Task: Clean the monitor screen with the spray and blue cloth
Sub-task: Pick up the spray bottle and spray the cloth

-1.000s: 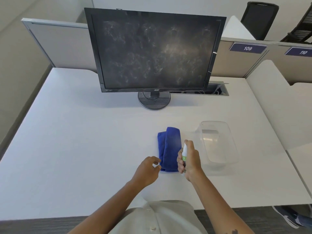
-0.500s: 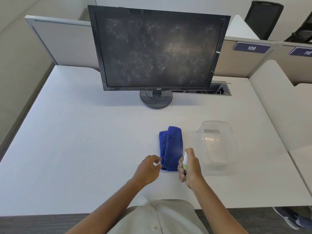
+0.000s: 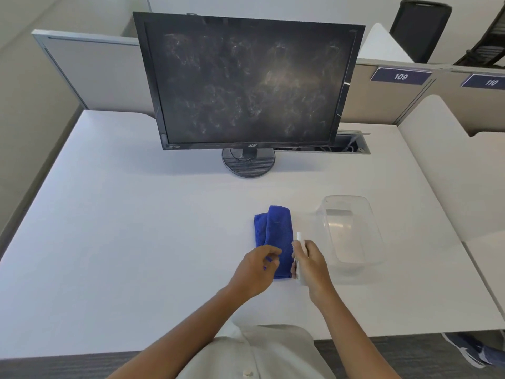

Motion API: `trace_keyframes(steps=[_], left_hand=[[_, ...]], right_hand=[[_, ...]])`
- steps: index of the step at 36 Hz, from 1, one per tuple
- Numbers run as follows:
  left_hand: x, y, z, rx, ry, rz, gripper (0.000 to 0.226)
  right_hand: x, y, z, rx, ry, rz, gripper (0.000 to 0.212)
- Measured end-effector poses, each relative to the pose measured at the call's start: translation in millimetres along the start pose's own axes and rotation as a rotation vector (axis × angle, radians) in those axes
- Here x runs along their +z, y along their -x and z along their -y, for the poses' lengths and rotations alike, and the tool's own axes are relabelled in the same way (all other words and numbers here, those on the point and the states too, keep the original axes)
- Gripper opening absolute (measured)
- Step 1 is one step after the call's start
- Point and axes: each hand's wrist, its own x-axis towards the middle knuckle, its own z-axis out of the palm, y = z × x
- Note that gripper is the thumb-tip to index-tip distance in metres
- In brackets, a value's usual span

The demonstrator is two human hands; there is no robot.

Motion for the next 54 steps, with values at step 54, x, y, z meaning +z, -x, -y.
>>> trace_keyframes(steps=[54], left_hand=[[46, -17, -35, 0.034, -0.028, 0.177, 0.056]], right_hand=[[-50, 12, 11, -0.619, 0.456, -0.333, 0.055]])
